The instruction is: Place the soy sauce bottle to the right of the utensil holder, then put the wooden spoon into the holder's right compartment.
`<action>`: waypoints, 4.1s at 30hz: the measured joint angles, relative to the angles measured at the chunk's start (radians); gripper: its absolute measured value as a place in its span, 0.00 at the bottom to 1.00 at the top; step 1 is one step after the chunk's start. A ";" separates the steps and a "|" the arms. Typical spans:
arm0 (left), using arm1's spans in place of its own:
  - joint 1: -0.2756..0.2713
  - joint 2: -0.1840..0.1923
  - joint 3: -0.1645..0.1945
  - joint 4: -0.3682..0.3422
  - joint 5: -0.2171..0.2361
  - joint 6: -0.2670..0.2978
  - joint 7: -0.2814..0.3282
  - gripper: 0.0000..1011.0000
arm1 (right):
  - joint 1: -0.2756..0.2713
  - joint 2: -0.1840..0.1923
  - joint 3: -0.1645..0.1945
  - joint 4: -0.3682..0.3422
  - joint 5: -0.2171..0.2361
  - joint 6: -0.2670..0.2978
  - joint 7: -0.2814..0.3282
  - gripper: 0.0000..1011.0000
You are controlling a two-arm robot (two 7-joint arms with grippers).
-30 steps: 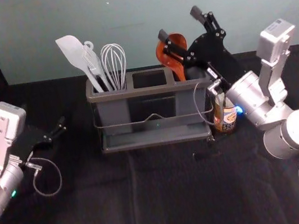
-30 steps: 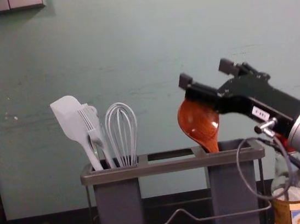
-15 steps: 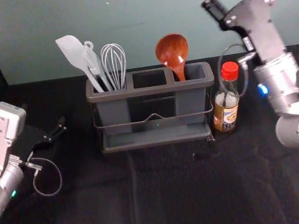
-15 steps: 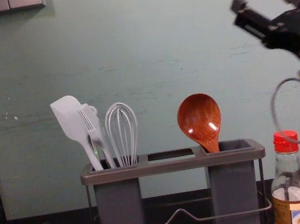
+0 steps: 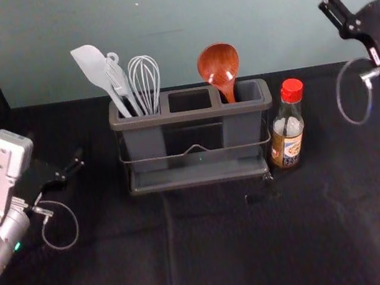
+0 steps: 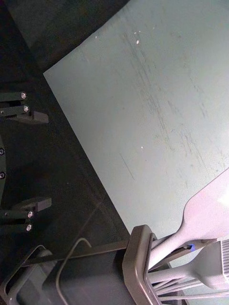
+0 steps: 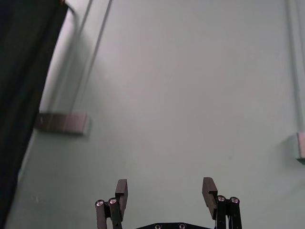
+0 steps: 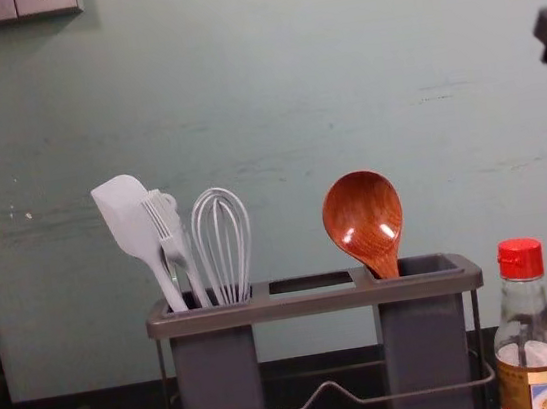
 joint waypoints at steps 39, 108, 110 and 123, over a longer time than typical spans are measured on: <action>0.000 0.000 0.000 0.000 0.000 0.000 0.000 0.99 | -0.196 0.091 -0.011 -0.105 -0.374 0.469 -0.202 0.99; 0.000 0.000 0.000 0.000 0.000 0.000 0.000 0.99 | -0.228 0.121 -0.029 -0.089 -0.301 0.540 -0.171 0.99; 0.000 0.000 0.000 0.000 0.000 0.000 0.000 0.99 | -0.228 0.121 -0.029 -0.089 -0.301 0.540 -0.171 0.99; 0.000 0.000 0.000 0.000 0.000 0.000 0.000 0.99 | -0.228 0.121 -0.029 -0.089 -0.301 0.540 -0.172 0.99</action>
